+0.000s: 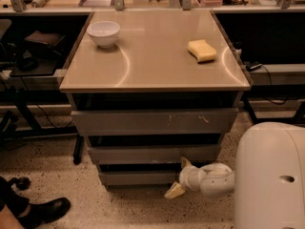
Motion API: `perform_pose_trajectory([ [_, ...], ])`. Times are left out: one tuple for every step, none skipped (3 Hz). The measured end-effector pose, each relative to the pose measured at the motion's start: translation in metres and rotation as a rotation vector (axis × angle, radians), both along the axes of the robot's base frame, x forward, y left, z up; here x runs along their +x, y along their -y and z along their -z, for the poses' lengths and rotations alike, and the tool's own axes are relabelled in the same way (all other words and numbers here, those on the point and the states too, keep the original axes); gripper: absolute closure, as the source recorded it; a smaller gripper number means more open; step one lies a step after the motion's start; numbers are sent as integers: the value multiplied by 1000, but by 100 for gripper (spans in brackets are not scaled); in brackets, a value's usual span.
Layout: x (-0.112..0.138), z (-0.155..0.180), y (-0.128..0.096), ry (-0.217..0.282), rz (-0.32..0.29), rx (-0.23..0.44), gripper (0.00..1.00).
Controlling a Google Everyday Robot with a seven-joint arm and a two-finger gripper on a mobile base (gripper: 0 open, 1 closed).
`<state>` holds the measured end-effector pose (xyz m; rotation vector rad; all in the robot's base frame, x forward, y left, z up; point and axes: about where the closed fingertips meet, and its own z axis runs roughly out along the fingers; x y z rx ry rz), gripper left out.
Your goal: Open bottom drawer
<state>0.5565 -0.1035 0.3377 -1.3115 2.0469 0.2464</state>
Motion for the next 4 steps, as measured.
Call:
perform_pose_trajectory([
  [-2,17,2,-29,8,-26,0],
  [-2,17,2,-29,8,-26,0],
  [-8,58,-19,-93,-6,-6,0],
  [-11,134,-38,-167,-27,4,0],
])
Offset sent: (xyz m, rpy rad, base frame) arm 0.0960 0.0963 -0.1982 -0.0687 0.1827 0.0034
